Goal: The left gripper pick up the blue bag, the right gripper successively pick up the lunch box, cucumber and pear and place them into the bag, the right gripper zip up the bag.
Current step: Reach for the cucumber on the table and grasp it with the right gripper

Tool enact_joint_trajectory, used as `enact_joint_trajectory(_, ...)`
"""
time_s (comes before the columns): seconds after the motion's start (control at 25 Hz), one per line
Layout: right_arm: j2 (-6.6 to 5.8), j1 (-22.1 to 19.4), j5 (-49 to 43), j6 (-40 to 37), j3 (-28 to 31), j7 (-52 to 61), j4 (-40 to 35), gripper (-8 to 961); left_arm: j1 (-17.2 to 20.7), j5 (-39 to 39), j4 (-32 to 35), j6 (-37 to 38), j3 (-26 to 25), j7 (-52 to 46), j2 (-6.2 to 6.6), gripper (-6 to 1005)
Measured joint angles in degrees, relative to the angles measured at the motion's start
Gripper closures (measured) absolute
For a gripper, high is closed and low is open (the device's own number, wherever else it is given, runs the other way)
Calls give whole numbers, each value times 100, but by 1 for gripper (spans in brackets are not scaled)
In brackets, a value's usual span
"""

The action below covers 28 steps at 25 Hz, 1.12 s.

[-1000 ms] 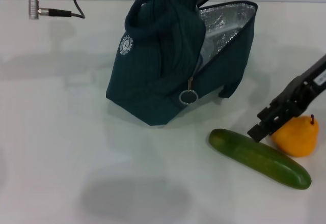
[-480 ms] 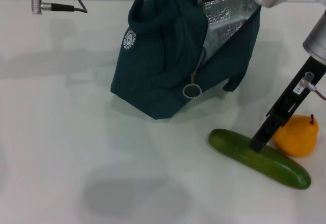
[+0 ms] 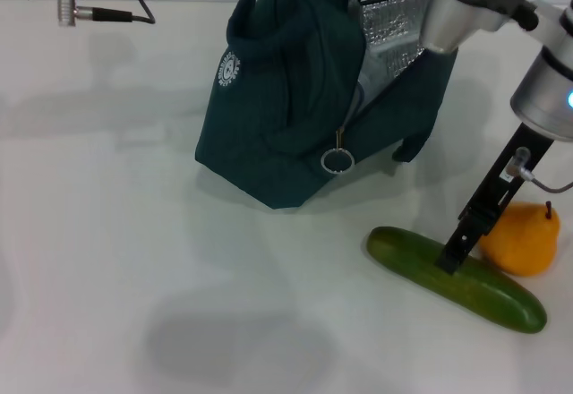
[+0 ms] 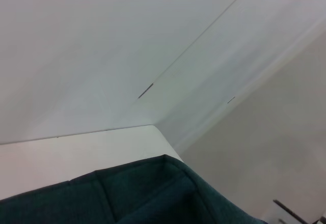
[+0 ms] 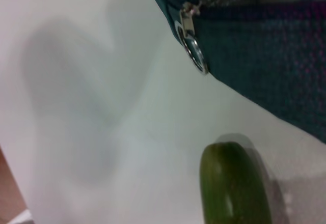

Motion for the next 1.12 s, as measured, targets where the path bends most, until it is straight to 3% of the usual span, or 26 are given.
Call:
enact_joint_trajectory(0.32,0,43,460,446,-1225,-10,5,171,13,0,-7,-59,4,83,6,941)
enact_joint_trajectory(0.88,0,4,793,838,-2204,-14,27,171,2,0,-9,-63,11,88,-12,941)
enact_joint_trajectory(1.12,0,-11,838,912,-2304,-14,76,175,6,0,-9,-63,5,87,-20,941)
